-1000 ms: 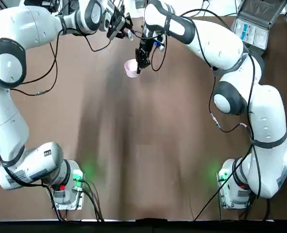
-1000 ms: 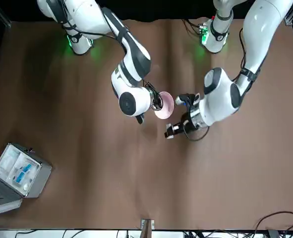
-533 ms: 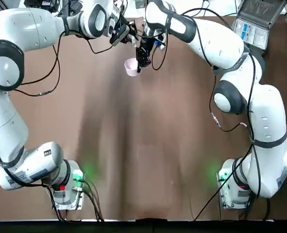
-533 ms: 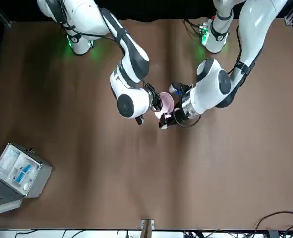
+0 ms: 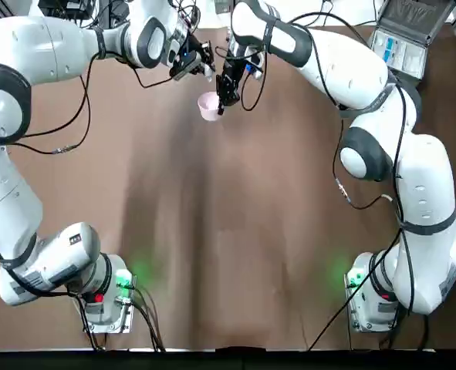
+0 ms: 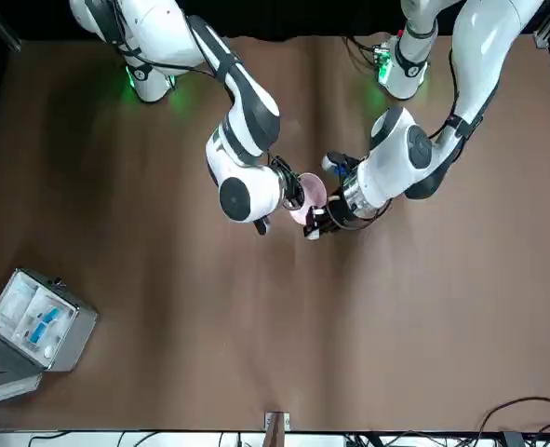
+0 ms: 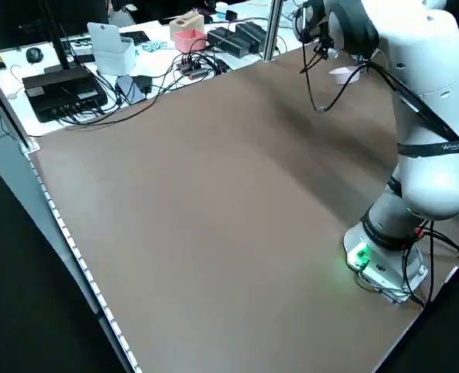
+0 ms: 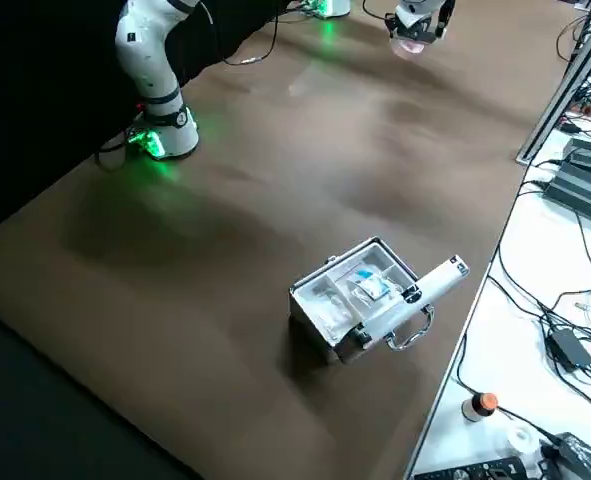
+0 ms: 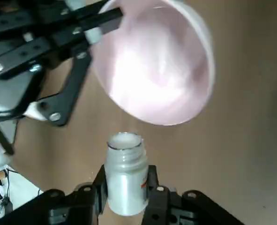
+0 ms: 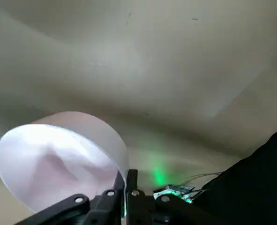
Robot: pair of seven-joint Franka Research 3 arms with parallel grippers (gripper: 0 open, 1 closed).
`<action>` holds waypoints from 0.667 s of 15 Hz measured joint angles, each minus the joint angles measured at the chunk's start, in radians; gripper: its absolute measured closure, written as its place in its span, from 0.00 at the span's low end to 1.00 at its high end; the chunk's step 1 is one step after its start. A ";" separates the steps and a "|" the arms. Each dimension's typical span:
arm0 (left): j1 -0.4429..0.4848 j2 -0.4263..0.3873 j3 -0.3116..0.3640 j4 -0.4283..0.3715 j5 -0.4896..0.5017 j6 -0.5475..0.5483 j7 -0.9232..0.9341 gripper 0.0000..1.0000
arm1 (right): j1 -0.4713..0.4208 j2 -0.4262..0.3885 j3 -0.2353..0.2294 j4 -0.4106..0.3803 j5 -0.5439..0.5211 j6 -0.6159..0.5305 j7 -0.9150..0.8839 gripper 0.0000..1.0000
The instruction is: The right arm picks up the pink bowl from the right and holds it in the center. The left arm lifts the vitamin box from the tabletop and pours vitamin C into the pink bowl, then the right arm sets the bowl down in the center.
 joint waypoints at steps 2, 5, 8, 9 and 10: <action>0.039 0.000 -0.027 -0.031 0.070 0.012 0.002 0.64 | -0.011 0.000 0.000 0.000 0.006 0.000 0.000 0.97; 0.043 0.000 -0.039 -0.041 0.139 0.020 0.002 0.64 | -0.024 0.000 -0.001 0.000 0.042 -0.002 0.000 0.97; 0.043 -0.003 -0.050 -0.056 0.192 0.048 0.002 0.64 | -0.029 0.001 -0.001 0.000 0.060 -0.003 0.000 0.97; 0.043 -0.006 -0.052 -0.067 0.202 0.070 0.002 0.64 | -0.029 0.002 -0.001 0.000 0.062 -0.003 0.000 0.97; 0.043 -0.012 -0.052 -0.085 0.209 0.104 0.002 0.64 | -0.029 0.003 -0.001 0.000 0.062 -0.003 0.000 0.97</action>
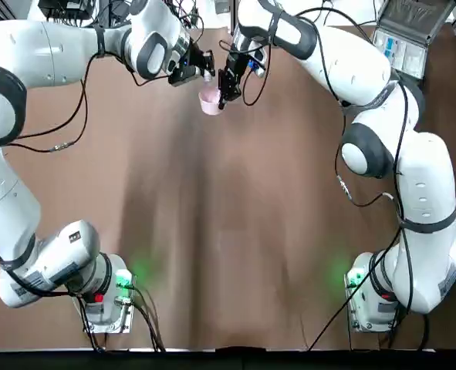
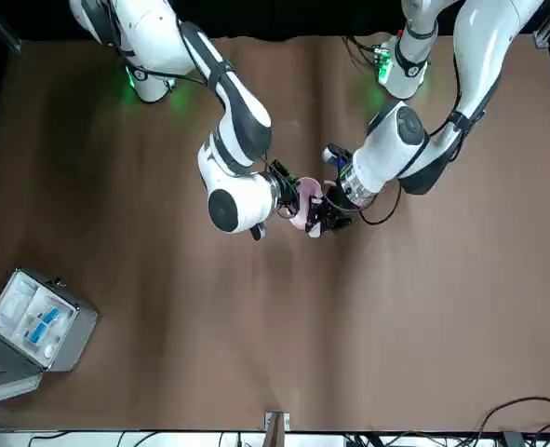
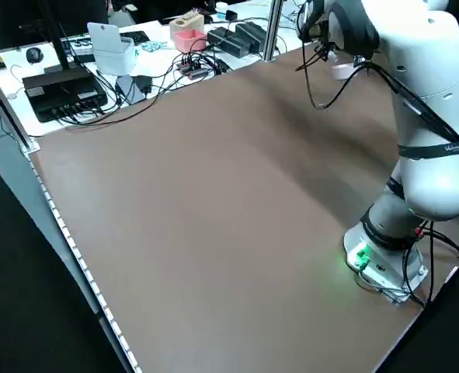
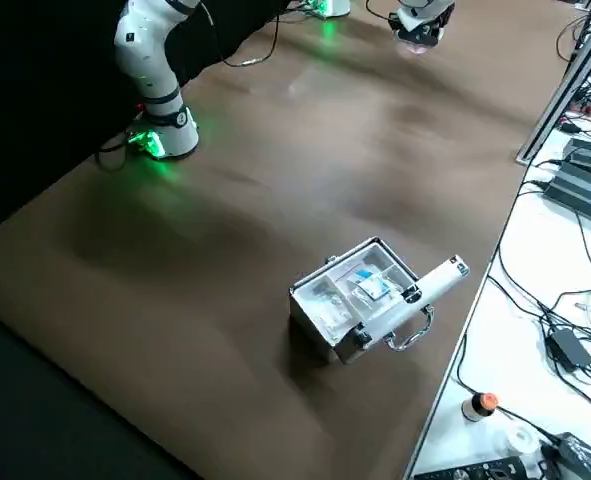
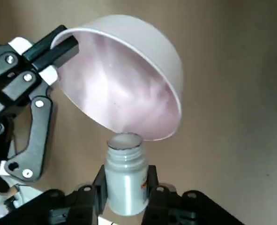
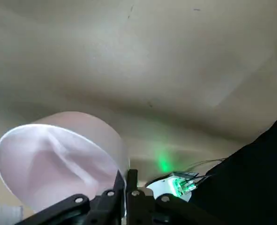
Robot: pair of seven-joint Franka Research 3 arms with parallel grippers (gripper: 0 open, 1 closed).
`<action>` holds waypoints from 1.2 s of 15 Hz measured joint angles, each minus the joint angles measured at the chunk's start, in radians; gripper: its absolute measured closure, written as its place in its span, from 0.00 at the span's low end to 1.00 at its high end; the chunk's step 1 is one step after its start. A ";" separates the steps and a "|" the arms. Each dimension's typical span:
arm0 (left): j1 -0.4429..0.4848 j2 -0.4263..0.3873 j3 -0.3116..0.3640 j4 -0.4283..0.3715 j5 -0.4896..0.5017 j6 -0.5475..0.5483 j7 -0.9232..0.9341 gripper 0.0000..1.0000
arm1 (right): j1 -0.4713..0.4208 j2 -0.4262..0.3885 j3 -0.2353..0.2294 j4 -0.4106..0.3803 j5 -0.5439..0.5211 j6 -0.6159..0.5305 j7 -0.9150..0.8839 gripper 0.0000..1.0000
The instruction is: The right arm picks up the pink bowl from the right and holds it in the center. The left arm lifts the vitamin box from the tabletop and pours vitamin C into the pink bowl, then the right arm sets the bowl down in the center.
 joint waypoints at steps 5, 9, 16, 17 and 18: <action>0.000 -0.042 0.000 -0.100 0.003 0.162 0.000 0.64 | -0.003 0.000 0.000 0.000 0.013 0.000 0.000 0.97; 0.001 -0.072 0.000 -0.132 0.004 0.189 0.001 0.64 | -0.008 0.000 0.000 0.000 0.018 0.000 0.000 0.97; 0.004 -0.105 0.000 -0.160 0.046 0.274 0.004 0.64 | -0.009 0.000 0.000 0.000 0.019 0.000 0.000 0.97; 0.010 -0.106 0.000 -0.167 0.049 0.291 0.004 0.64 | -0.009 0.000 0.000 0.000 0.020 0.000 0.000 0.97; 0.026 -0.107 0.000 -0.179 0.064 0.309 0.008 0.64 | -0.010 0.000 0.000 0.000 0.020 0.000 0.000 0.97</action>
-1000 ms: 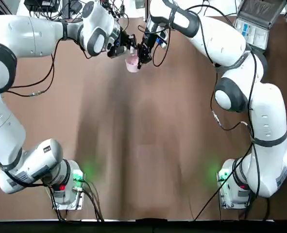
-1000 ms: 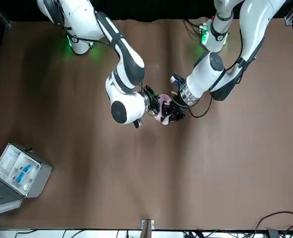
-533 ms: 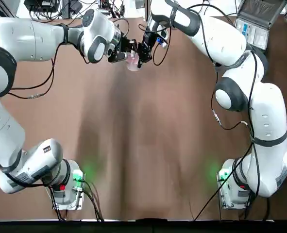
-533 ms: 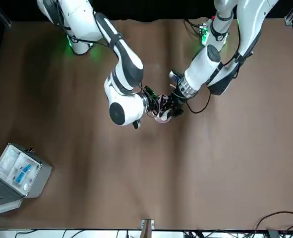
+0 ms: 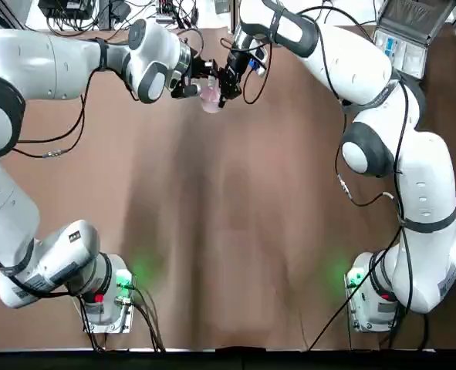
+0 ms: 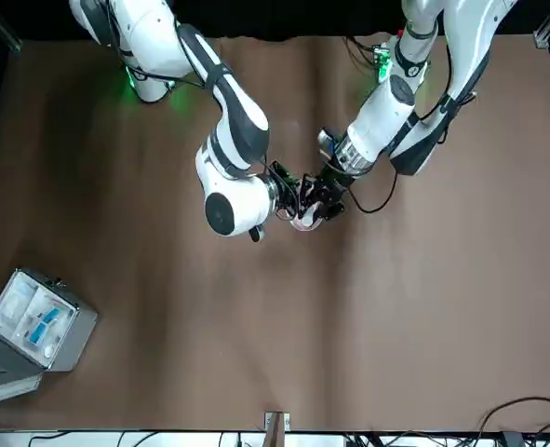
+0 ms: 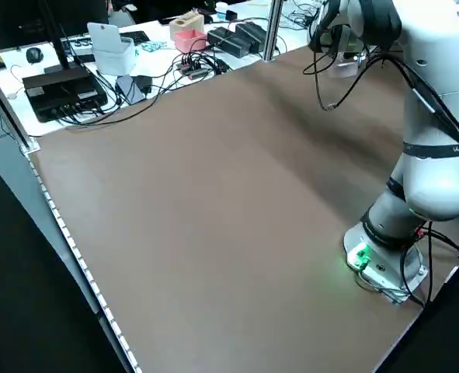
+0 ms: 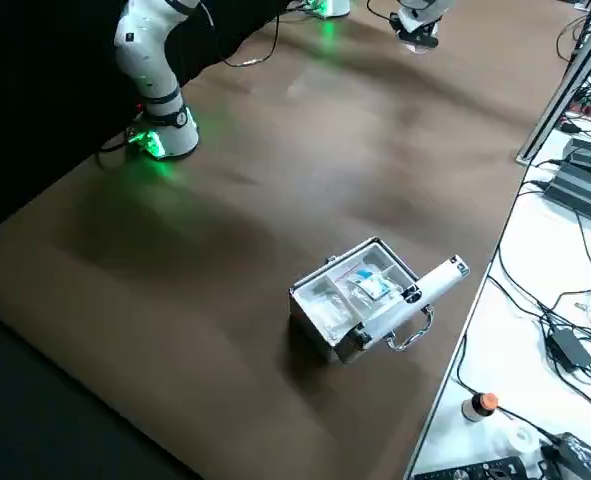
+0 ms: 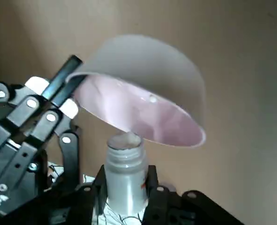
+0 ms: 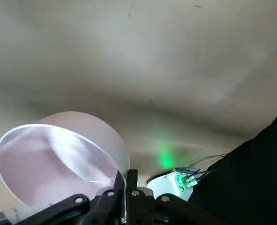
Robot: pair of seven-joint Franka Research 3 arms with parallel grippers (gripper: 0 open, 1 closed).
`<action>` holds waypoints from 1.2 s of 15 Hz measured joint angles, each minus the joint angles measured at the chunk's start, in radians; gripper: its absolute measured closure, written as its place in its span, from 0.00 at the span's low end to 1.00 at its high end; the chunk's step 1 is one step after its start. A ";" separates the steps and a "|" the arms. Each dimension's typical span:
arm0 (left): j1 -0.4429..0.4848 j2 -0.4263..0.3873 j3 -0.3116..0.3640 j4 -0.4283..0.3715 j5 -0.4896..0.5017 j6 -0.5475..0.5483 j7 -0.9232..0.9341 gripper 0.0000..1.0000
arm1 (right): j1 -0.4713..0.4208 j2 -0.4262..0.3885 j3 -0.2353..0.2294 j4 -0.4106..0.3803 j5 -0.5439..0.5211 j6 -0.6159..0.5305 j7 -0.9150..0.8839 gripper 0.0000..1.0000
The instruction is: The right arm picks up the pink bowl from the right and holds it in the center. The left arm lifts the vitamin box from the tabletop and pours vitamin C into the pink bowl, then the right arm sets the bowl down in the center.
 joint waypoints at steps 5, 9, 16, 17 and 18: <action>0.026 -0.016 0.000 -0.049 0.015 0.074 0.012 0.64 | 0.000 0.000 0.000 0.000 0.001 0.000 0.000 0.97; 0.026 -0.025 0.000 -0.064 0.017 0.113 0.014 0.64 | -0.003 0.000 0.000 0.000 0.001 0.000 0.000 0.97; 0.027 -0.030 0.000 -0.076 0.025 0.129 0.005 0.64 | -0.007 0.000 0.000 0.000 0.002 0.000 0.000 0.97; 0.030 -0.030 0.001 -0.078 0.025 0.129 -0.004 0.64 | -0.007 0.000 0.000 0.000 0.002 0.000 0.000 0.97; 0.037 -0.030 0.001 -0.080 0.024 0.129 -0.016 0.64 | -0.007 0.000 0.000 0.000 0.002 0.000 0.000 0.97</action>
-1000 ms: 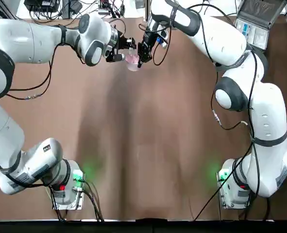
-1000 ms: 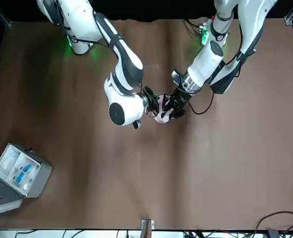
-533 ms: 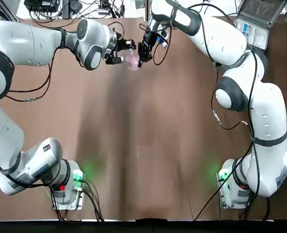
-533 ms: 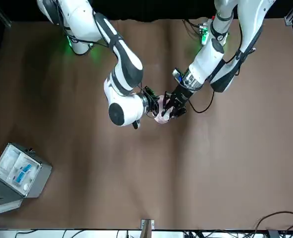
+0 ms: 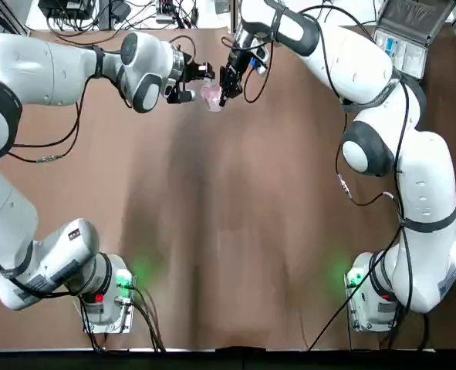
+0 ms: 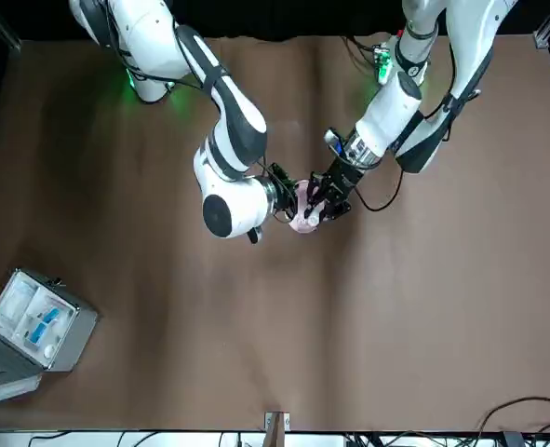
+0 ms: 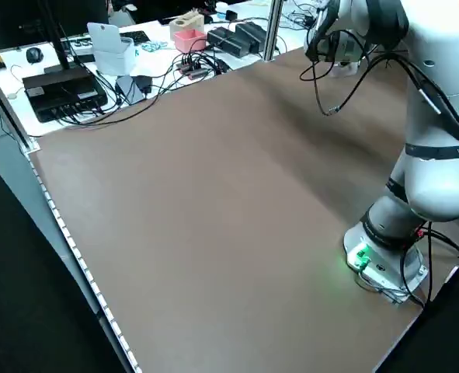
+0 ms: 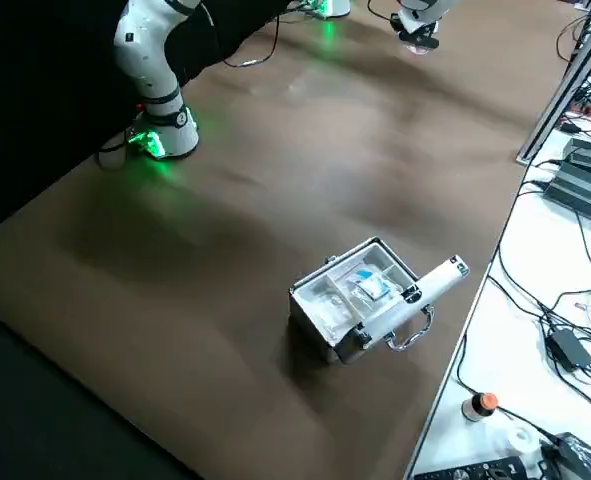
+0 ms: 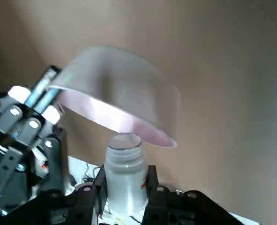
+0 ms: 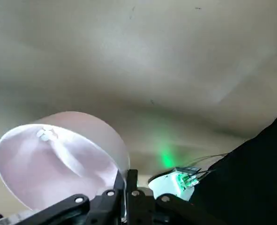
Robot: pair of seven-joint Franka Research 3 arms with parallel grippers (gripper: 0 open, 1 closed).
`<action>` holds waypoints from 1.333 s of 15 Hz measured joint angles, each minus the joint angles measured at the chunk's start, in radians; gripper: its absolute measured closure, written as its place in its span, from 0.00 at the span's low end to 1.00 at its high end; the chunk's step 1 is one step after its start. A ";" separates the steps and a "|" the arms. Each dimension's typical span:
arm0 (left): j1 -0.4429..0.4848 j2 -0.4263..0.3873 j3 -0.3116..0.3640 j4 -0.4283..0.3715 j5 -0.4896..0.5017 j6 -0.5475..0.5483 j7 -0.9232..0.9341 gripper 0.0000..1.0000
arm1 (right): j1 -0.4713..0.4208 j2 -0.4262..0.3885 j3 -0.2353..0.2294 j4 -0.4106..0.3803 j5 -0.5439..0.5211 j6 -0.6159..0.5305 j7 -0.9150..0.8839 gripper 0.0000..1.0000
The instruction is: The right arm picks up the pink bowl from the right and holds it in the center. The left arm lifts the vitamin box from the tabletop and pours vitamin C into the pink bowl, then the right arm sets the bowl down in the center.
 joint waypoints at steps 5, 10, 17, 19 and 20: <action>0.052 0.000 -0.007 0.002 -0.030 -0.096 -0.144 0.64 | 0.001 0.002 0.002 0.000 0.000 -0.001 0.000 0.97; 0.130 0.006 -0.091 0.075 -0.099 -0.284 -0.497 0.64 | -0.001 0.005 0.001 0.000 0.001 -0.001 0.000 0.97; 0.203 0.060 -0.165 0.124 -0.220 -0.325 -0.769 0.64 | -0.002 0.005 0.000 0.001 0.001 0.003 -0.007 0.97; 0.237 0.076 -0.175 0.144 -0.310 -0.363 -0.773 0.64 | -0.002 0.007 -0.004 0.001 -0.002 0.003 -0.030 0.97; 0.249 0.087 -0.175 0.164 -0.361 -0.396 -0.773 0.64 | -0.002 0.010 -0.006 0.001 -0.011 0.003 -0.047 0.97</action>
